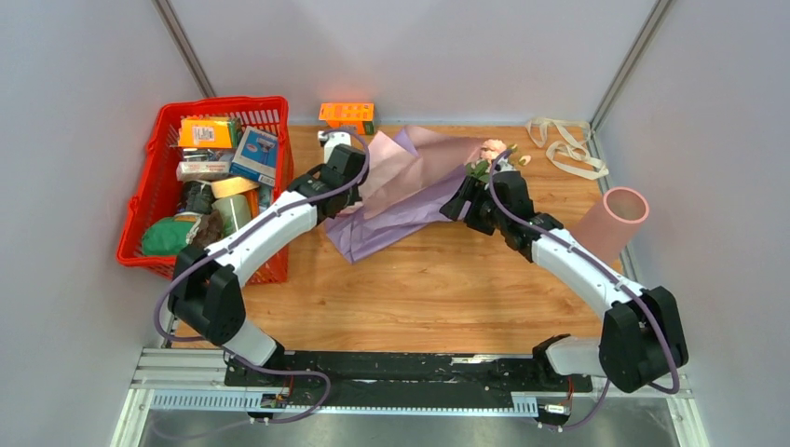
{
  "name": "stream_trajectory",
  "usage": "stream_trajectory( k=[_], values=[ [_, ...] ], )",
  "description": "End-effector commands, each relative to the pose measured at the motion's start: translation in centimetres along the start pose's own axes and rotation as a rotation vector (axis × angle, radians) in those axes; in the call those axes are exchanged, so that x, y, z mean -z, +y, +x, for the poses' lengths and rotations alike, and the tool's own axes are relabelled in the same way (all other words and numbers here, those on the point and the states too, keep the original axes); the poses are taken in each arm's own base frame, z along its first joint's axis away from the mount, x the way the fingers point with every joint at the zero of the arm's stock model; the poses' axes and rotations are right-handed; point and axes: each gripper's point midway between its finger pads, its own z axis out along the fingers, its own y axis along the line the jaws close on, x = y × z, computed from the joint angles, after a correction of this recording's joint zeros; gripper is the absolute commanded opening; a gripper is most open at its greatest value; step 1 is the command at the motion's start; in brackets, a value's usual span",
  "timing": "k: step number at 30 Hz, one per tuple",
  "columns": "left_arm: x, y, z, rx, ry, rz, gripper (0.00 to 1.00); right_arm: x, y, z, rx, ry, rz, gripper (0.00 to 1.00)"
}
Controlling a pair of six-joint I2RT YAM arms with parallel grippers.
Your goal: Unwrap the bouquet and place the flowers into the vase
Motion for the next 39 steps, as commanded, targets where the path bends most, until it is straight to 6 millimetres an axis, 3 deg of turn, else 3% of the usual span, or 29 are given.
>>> stream_trajectory(
  k=[1,2,5,8,14,19,20,23,24,29,33,39],
  values=[
    [-0.8,1.7,-3.4,0.088,-0.043,-0.093,0.00,-0.7,1.2,-2.1,-0.053,-0.095,-0.007,0.75],
    [-0.8,1.8,-4.2,0.099,-0.055,-0.108,0.02,-0.9,1.0,-2.3,-0.074,-0.105,0.004,0.75],
    [-1.3,3.6,-5.6,0.108,-0.073,-0.218,0.21,-1.7,0.8,-2.3,-0.123,-0.103,0.028,0.75],
    [-0.7,4.0,-7.3,0.072,-0.101,-0.256,0.42,-2.8,0.4,-2.0,-0.146,-0.096,0.044,0.75],
    [2.2,4.4,-11.1,-0.002,-0.127,-0.275,0.49,-5.1,-1.6,-2.6,-0.139,-0.159,0.111,0.75],
    [4.4,4.2,-12.5,-0.061,-0.137,-0.236,0.53,-7.7,-3.0,-4.0,-0.101,-0.186,0.181,0.75],
    [4.6,3.7,-12.1,-0.082,-0.118,-0.210,0.59,-8.1,-3.2,-4.3,-0.096,-0.188,0.189,0.75],
    [4.4,1.6,-10.9,-0.117,-0.075,-0.066,0.60,-9.3,-4.6,-5.1,-0.088,-0.199,0.234,0.75],
    [4.5,0.1,-10.5,-0.113,-0.065,0.031,0.61,-9.5,-5.2,-5.4,-0.090,-0.208,0.253,0.74],
    [2.4,-2.6,-6.2,-0.137,0.028,0.184,0.61,-9.8,-7.2,-8.1,-0.086,-0.261,0.308,0.74],
    [1.1,-6.8,-3.5,-0.164,0.081,0.414,0.61,-10.0,-7.5,-10.4,-0.064,-0.286,0.308,0.74],
    [0.6,-11.2,-2.5,-0.219,0.104,0.630,0.63,-10.8,-7.7,-12.4,-0.016,-0.298,0.304,0.73]
  ],
)
